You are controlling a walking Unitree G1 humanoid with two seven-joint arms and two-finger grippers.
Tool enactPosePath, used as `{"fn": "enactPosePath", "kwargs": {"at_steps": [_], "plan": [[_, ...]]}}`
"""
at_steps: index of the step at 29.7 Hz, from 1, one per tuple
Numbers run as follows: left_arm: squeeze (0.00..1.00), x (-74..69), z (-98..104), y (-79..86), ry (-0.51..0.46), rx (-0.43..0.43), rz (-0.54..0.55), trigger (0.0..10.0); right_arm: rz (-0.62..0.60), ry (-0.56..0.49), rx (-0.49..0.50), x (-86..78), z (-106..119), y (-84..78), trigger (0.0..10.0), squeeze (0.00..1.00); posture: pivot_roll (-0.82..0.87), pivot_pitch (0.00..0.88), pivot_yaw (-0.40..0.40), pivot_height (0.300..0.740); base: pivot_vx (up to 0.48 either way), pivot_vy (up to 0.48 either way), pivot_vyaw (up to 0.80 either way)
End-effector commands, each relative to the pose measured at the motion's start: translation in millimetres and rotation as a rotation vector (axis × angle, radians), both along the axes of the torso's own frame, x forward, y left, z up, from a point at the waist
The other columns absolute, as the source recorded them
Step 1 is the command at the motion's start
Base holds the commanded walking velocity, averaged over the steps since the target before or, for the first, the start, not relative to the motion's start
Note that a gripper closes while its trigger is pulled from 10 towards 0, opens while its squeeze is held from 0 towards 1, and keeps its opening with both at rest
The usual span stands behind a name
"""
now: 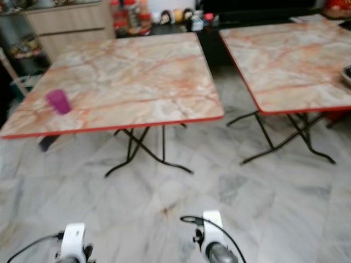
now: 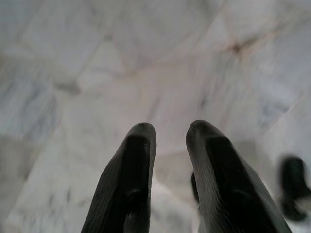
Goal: Setting the table
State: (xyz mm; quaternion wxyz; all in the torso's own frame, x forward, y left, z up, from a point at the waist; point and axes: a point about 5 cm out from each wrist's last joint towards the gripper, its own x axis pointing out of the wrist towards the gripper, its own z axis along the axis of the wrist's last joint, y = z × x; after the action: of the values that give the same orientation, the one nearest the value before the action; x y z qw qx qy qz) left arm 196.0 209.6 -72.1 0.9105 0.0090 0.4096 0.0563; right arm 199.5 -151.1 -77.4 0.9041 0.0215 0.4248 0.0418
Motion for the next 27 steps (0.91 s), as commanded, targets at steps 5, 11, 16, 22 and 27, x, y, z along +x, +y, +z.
{"fn": "enactPosePath", "kwargs": {"at_steps": [5,11,16,22,27], "plan": [[0.00,-2.0,-1.8,-3.1,0.009,-0.008,0.000,10.0,-0.020,-0.014,0.008,1.5,1.3,-4.2,10.0,0.00,-0.12,0.000,0.089,0.740,0.385,0.000,0.00],[0.00,-1.7,-1.8,-3.9,0.009,-0.011,0.001,10.0,-0.023,-0.016,0.009,2.1,1.6,-4.7,10.0,0.00,-0.12,0.000,0.087,0.740,0.385,0.000,0.00],[0.00,-1.1,-1.5,-3.9,0.009,-0.010,0.001,10.0,-0.022,-0.017,0.010,2.8,2.0,-4.8,10.0,0.00,-0.13,0.000,0.086,0.740,0.384,0.000,0.00],[0.00,-0.4,-1.4,-5.2,0.007,-0.010,0.000,10.0,-0.023,-0.018,0.008,2.8,2.1,-6.2,10.0,0.00,-0.13,0.000,0.083,0.740,0.378,0.000,0.00],[0.00,-0.2,-1.3,-5.1,0.005,-0.008,0.015,10.0,-0.017,-0.013,0.008,1.5,1.4,-6.7,10.0,0.00,-0.13,0.000,0.081,0.740,0.000,0.000,0.00]]}}
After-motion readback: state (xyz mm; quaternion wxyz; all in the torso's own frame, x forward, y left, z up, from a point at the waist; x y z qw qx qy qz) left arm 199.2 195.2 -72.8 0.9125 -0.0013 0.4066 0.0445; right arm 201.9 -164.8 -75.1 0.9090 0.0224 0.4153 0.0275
